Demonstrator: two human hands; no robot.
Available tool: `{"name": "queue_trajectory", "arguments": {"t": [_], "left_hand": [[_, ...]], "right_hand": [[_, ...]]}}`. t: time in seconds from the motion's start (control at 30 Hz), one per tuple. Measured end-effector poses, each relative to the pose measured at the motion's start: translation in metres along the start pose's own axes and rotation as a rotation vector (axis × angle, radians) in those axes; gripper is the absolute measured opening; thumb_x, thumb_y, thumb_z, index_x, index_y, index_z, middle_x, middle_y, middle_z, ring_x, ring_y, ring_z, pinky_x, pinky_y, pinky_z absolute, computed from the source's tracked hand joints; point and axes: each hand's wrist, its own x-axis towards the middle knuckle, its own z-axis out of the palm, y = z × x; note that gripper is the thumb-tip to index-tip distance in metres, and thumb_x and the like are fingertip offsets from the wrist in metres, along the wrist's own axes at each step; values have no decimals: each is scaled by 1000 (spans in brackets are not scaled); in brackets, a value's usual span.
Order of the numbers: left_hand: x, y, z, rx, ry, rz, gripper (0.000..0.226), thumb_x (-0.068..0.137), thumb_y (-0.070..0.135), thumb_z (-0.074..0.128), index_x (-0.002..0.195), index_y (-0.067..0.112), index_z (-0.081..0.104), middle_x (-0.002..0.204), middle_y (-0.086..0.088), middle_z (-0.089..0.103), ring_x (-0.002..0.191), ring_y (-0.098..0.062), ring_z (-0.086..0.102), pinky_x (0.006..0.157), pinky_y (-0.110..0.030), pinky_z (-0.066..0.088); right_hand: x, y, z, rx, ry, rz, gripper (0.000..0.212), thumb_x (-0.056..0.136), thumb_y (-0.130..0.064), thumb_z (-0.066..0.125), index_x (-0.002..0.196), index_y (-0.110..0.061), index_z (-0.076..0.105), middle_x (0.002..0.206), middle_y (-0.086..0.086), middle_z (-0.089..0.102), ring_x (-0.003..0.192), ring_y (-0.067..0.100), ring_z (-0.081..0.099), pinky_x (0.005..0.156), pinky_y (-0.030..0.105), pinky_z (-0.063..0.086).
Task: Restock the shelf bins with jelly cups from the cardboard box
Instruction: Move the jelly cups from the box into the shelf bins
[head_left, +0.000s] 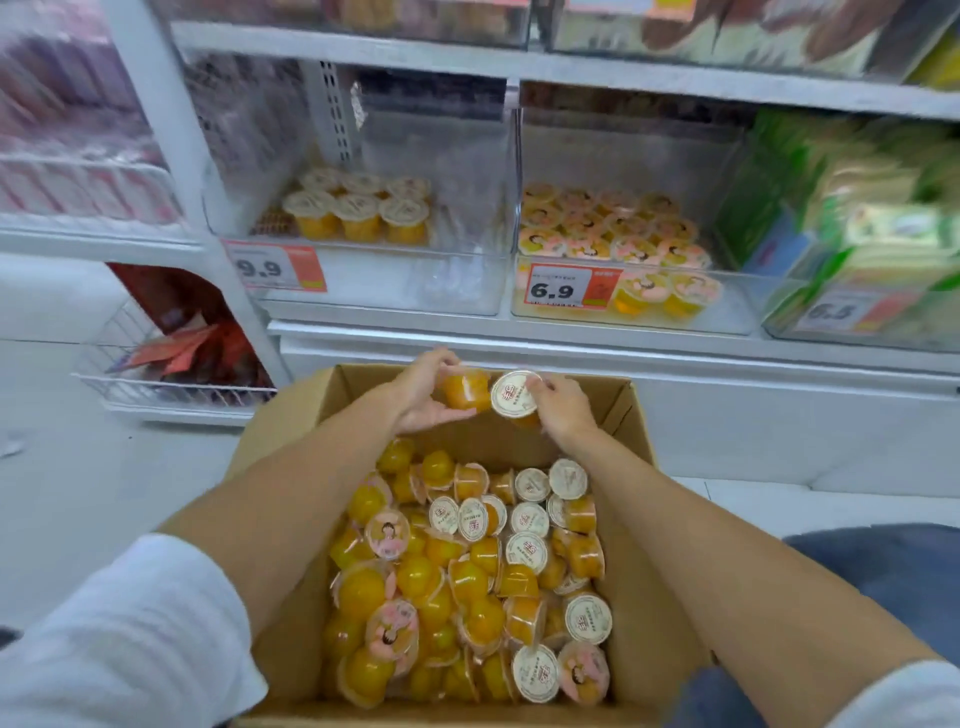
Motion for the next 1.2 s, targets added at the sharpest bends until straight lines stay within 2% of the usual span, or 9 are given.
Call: {"name": "queue_trajectory", "arguments": {"t": [0.13,0.2,0.3,0.47,0.67,0.83,0.9,1.03,1.2], "left_hand": [[-55,46,-4,121,-28,151,12,96,12,55,106,9,60,110,-12,61,93,-25,64,74,-40,59],[-76,74,-10,144,-4,284,28,91,4,61,117,12,60,116,-13,62,97,-29,64,71,-41,61],[-100,120,-18,180,34,438,51,86,-4,62,130,20,54,118,-12,62,101,-29,63,80,-44,58],[-113,176,-34,247,24,431,38,87,1,64,123,13,60,119,-13,65,102,-26,65,76,-39,60],[-69,228,-66,535,230,463,39,81,-10,67,111,15,67,115,-12,66,96,-25,67,74,-41,60],[-13,233,-103,717,334,391,43,78,-18,65,105,15,67,128,-10,58,106,-31,62,74,-40,59],[-1,236,-117,968,358,413,53,78,-15,66,120,17,64,138,-4,50,115,-31,57,78,-36,55],[10,248,-132,1701,529,492,51,80,7,69,129,19,61,131,-5,59,113,-26,58,90,-31,49],[20,243,-140,1676,586,568,28,87,23,68,113,13,68,121,-8,65,111,-26,59,93,-32,47]], "right_hand": [[-17,-73,-10,0,-30,-164,29,99,-31,47,74,-20,54,69,-5,53,63,9,52,55,22,45],[-21,-106,-13,72,-56,-199,34,98,-26,51,66,-14,53,63,-1,52,54,11,53,56,31,51],[-21,-154,-13,191,-72,-276,36,96,-25,54,87,9,63,72,15,61,54,20,62,65,46,57],[17,-211,-2,220,72,-329,21,88,-32,62,77,-15,60,73,3,64,65,25,66,69,51,59],[77,-243,38,79,10,-254,19,89,-26,61,78,-10,63,77,7,64,77,23,61,63,25,45],[122,-248,91,-188,-87,-160,26,94,-22,56,107,0,63,124,15,63,115,31,59,74,27,43],[131,-249,102,-291,-139,-168,16,96,-17,51,96,-5,62,128,17,61,118,30,58,74,29,47],[141,-244,106,-360,-74,-149,30,93,-11,50,119,0,60,129,15,60,120,29,57,95,31,46],[142,-248,113,176,-332,43,35,89,10,54,124,7,51,124,19,59,87,26,64,67,30,59]]}}
